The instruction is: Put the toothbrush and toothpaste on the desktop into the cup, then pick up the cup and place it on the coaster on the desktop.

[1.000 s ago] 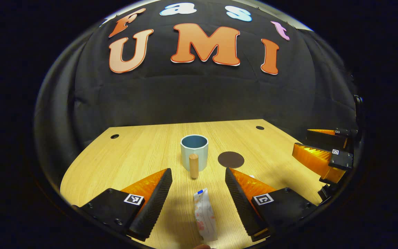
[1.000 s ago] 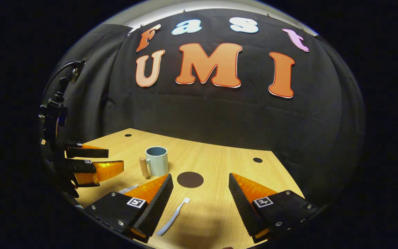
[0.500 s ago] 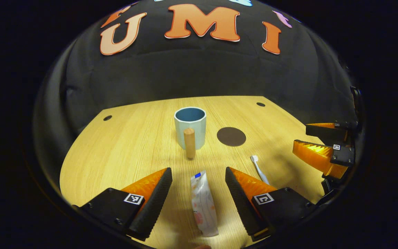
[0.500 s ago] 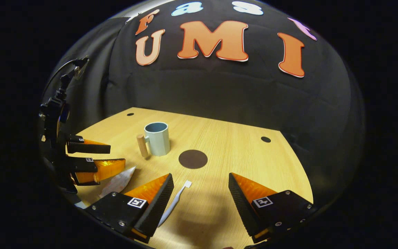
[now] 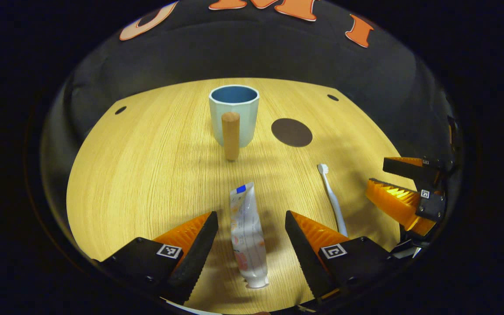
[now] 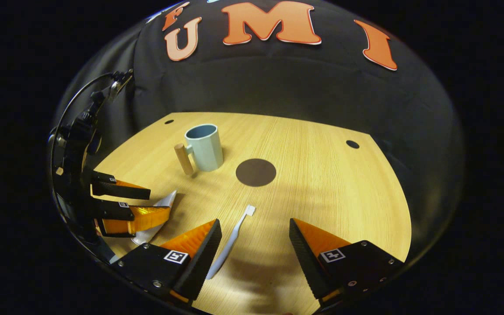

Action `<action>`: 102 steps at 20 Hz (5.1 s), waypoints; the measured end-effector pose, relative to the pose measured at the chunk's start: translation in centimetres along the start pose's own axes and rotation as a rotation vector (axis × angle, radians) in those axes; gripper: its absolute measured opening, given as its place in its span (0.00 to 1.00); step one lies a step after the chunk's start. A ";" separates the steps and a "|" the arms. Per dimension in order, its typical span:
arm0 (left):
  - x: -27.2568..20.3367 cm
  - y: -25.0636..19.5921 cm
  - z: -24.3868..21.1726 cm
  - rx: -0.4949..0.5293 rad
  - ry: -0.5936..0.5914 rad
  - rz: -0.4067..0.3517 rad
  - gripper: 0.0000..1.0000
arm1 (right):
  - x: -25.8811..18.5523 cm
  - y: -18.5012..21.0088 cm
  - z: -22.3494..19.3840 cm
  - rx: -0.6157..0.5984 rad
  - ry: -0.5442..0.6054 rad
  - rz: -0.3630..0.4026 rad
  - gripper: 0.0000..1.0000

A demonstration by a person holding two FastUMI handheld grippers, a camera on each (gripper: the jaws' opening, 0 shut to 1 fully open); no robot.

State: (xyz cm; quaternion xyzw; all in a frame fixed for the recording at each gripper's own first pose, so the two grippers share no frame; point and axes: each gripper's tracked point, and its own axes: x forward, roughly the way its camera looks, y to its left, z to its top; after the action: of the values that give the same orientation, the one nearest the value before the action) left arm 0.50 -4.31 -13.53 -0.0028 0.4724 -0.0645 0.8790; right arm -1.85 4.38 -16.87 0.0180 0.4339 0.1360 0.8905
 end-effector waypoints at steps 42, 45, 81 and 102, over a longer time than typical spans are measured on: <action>1.0 0.5 0.6 -0.142 0.182 -0.061 0.20 | 4.9 3.5 -3.6 0.043 0.438 -0.007 0.39; 0.7 0.6 0.3 -0.152 0.173 -0.050 0.21 | 5.3 3.2 -3.4 0.049 0.434 -0.011 0.16; -6.2 0.1 12.3 -0.208 -0.414 -0.175 0.16 | 0.9 -0.2 7.7 0.247 -0.235 0.193 0.04; -9.2 0.2 26.4 -0.081 -0.865 -0.072 0.16 | -0.5 -3.8 13.0 0.292 -0.412 0.223 0.04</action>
State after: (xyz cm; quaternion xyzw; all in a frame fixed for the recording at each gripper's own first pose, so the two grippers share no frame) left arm 17.40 -4.53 8.72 -0.0806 0.0625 -0.0695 0.9923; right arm 8.81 1.66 -8.97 0.2211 0.2539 0.1625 0.9275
